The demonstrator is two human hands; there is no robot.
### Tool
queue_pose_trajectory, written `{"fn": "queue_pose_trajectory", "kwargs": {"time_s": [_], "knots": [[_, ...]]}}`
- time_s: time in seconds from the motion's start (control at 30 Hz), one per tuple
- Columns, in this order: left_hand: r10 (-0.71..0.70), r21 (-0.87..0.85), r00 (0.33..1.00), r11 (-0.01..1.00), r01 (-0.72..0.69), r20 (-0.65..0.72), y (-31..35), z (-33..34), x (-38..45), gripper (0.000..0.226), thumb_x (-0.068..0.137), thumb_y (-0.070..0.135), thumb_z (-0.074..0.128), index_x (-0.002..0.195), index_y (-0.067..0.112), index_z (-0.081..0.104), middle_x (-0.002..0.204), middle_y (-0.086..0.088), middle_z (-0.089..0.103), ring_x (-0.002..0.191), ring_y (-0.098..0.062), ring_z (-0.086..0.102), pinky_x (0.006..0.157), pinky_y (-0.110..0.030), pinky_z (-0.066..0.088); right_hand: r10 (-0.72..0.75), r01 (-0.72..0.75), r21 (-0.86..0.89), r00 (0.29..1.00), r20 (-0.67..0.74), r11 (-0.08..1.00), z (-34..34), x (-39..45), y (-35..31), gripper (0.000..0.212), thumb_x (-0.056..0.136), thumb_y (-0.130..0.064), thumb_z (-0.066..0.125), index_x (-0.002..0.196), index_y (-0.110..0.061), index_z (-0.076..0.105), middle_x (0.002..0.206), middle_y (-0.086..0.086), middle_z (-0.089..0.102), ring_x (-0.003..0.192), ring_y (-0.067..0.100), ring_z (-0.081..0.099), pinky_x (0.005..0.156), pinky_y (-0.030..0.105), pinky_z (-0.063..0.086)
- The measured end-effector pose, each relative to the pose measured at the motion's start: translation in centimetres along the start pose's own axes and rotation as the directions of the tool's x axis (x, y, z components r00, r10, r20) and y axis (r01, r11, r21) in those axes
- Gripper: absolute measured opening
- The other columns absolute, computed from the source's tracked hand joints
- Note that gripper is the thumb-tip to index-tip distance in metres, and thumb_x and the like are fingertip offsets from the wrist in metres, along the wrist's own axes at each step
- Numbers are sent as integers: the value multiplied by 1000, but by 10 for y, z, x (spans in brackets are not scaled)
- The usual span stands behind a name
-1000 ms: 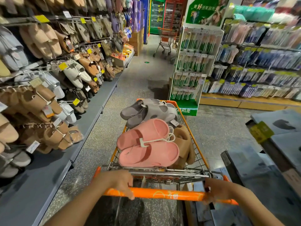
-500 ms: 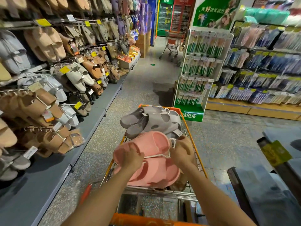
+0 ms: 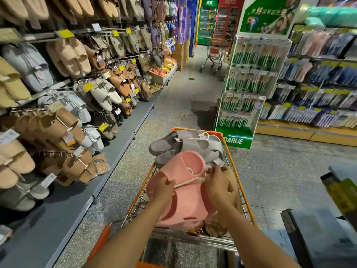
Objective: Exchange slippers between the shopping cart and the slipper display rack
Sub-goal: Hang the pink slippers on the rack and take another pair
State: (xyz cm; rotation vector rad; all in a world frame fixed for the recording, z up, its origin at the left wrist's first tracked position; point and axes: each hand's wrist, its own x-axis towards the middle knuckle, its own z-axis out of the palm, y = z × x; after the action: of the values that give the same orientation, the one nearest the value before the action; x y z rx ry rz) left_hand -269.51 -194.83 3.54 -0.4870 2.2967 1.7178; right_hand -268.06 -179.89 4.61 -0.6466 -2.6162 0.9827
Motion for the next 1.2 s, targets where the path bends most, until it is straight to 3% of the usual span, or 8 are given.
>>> {"fn": "queue_pose_trajectory", "kwargs": {"time_s": [0.13,0.47,0.6,0.7,0.87,0.97,1.1,1.2], "knots": [[24,-385,999,922,-37,-37,23,-12,-18,13,92,6,50,84,15,55,80,-4,56,68,-15,52,63,-29,45,-263,266,-9,959,110,964,-35,18,-55,14,87,-14,44,101,-12,48,95,9,65,87,32,59,72,40,47],[119,-602,923,726,-332,-366,71,-114,-80,21,85,14,62,66,22,63,79,-7,57,77,-22,54,68,-36,44,-772,775,-28,631,74,631,-82,-20,-214,23,95,-18,40,111,-5,51,101,21,65,90,39,60,64,31,29],[69,-702,873,565,-433,-483,63,-169,-115,22,92,7,53,73,18,53,50,4,54,40,-6,52,50,-23,41,-915,914,32,404,-3,404,-72,-66,-275,24,96,-19,38,106,-3,53,94,22,64,84,39,60,62,36,33],[28,-717,830,487,-498,-558,49,-211,-142,11,94,9,50,84,13,50,46,-1,49,37,-13,47,39,-11,40,-968,965,86,250,-14,248,-63,-112,-317,19,95,-14,39,102,-3,54,93,23,65,84,39,60,60,35,31],[-137,-714,729,389,-583,-670,-1,-278,-176,33,94,18,49,125,7,49,111,-21,60,84,-22,60,53,-22,52,-998,974,218,62,18,64,-25,-195,-365,23,96,-18,41,107,-4,55,93,22,65,85,42,60,63,41,39],[-258,-736,692,312,-601,-674,-38,-313,-199,11,94,15,48,104,12,53,81,-9,56,68,-18,56,45,-17,50,-995,953,302,-12,99,18,13,-249,-383,22,96,-17,40,106,-6,55,94,21,66,88,41,61,69,43,45],[-465,-792,659,178,-584,-591,-84,-365,-222,21,96,14,47,114,12,55,94,-3,56,77,-24,58,87,-35,47,-966,944,330,-101,238,-17,85,-320,-407,24,96,-16,37,110,-7,55,103,16,62,97,34,60,80,42,46],[-574,-799,606,150,-583,-550,-132,-401,-224,18,95,15,49,77,16,45,65,-5,39,54,-16,40,51,-26,46,-926,939,340,-163,341,-40,140,-368,-422,25,93,-11,40,113,-7,55,107,18,64,101,36,62,82,42,50]]}}
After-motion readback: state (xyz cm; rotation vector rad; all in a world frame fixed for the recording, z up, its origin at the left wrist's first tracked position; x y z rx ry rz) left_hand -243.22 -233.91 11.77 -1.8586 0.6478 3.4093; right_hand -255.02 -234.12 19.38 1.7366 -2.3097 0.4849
